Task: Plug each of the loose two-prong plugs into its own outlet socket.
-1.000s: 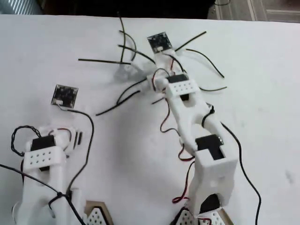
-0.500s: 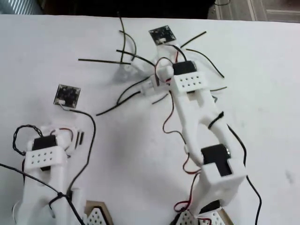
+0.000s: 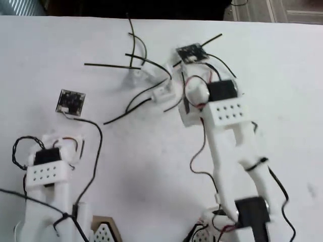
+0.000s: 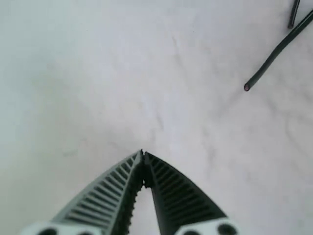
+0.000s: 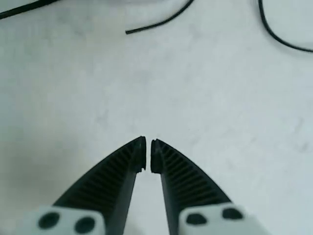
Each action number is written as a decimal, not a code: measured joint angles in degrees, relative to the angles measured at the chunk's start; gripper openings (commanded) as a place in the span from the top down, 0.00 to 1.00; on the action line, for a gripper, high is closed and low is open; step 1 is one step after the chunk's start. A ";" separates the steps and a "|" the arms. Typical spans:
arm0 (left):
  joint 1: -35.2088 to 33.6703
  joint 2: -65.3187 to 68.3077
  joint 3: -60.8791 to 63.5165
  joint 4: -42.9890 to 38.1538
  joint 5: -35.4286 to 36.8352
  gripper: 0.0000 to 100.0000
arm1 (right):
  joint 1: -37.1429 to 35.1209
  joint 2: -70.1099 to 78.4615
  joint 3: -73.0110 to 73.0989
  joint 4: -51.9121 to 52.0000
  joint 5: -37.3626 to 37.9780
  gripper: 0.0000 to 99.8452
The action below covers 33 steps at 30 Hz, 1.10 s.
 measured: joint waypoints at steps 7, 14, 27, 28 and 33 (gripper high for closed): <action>0.00 -16.62 9.32 0.09 1.23 0.98 | 4.22 -22.42 25.76 -12.48 -0.18 0.98; 0.00 -35.34 15.12 6.33 1.23 0.98 | 4.48 -40.44 47.56 -21.80 -0.18 0.98; 0.00 -56.44 23.21 12.31 1.23 0.98 | 4.48 -60.31 69.36 -26.81 -0.26 0.98; 0.00 -57.05 23.65 12.31 1.23 0.98 | 4.48 -61.54 70.42 -26.81 -0.44 0.98; 0.00 -57.85 24.35 12.31 1.23 0.98 | 8.79 -69.36 77.80 -29.63 -0.44 0.98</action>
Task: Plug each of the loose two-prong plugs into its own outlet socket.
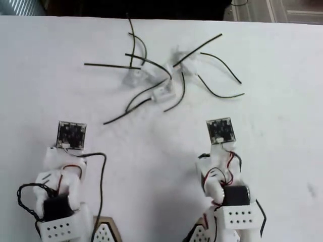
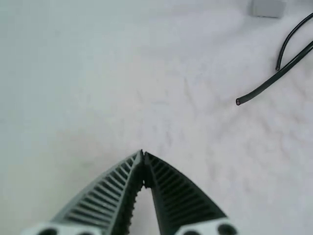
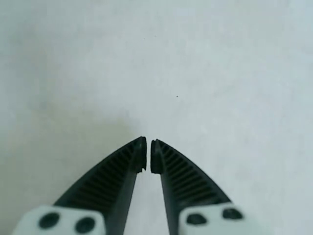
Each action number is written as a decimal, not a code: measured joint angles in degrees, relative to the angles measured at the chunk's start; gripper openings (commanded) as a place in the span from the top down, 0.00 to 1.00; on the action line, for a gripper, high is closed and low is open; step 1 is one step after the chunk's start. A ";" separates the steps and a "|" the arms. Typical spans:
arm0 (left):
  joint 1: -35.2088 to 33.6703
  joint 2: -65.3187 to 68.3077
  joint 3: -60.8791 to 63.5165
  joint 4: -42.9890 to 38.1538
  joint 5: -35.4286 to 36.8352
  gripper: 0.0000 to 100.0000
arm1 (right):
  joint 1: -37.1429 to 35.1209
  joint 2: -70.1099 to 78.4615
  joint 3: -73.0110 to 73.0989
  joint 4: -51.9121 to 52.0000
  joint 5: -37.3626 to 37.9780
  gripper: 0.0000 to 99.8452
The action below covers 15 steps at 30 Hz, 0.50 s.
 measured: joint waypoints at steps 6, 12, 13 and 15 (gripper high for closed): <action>5.27 -0.09 2.73 -0.44 0.00 0.98 | 2.02 -11.34 6.51 0.26 -0.09 0.98; 6.51 -0.09 3.52 -0.26 0.00 0.98 | 2.11 -16.70 6.59 7.38 -0.09 0.98; 6.51 -0.09 3.52 0.53 0.00 0.98 | 2.02 -16.79 6.59 8.09 -0.09 0.98; 6.51 -0.09 3.52 2.73 0.00 0.98 | 2.02 -16.70 6.59 9.76 -0.09 0.98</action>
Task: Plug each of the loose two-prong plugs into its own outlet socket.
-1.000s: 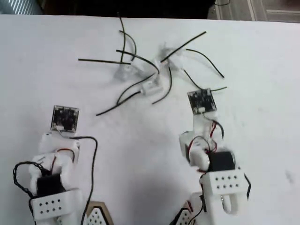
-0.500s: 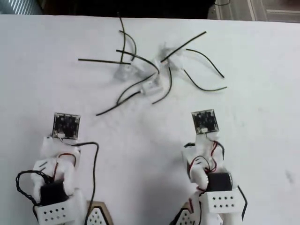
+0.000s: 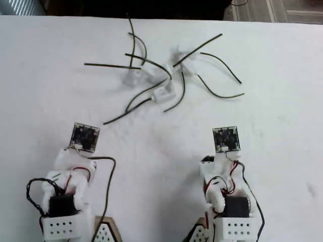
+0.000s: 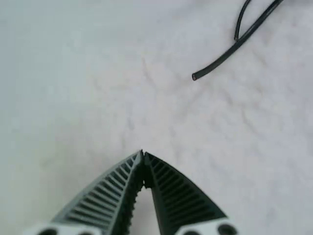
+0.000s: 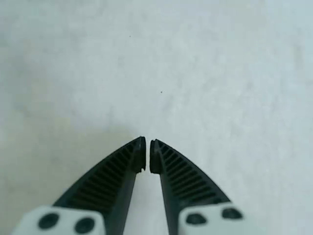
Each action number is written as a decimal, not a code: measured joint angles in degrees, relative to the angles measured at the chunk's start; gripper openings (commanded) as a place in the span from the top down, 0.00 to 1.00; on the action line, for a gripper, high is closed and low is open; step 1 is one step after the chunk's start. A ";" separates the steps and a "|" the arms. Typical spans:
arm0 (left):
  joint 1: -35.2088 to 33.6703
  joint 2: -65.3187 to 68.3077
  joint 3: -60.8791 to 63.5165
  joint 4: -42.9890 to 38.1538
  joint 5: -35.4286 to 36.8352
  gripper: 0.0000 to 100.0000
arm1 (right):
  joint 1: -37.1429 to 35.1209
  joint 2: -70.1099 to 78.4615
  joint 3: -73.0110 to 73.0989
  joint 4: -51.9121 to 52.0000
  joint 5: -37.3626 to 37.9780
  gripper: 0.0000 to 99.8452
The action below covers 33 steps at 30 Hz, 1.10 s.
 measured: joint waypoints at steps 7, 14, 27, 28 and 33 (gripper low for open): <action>0.00 0.00 0.00 7.82 0.00 0.98 | 0.00 0.00 0.00 6.51 0.00 0.98; 0.00 0.00 0.00 11.60 0.09 0.98 | 0.00 0.00 0.00 6.51 0.00 0.98; 0.00 -0.18 0.00 12.48 0.18 0.98 | 0.00 0.00 0.00 6.51 0.00 0.98; 0.00 -0.18 0.00 12.48 0.18 0.98 | 0.00 0.00 0.00 6.51 0.00 0.98; 0.00 -0.18 0.00 12.48 0.18 0.98 | 0.00 0.00 0.00 6.51 0.00 0.98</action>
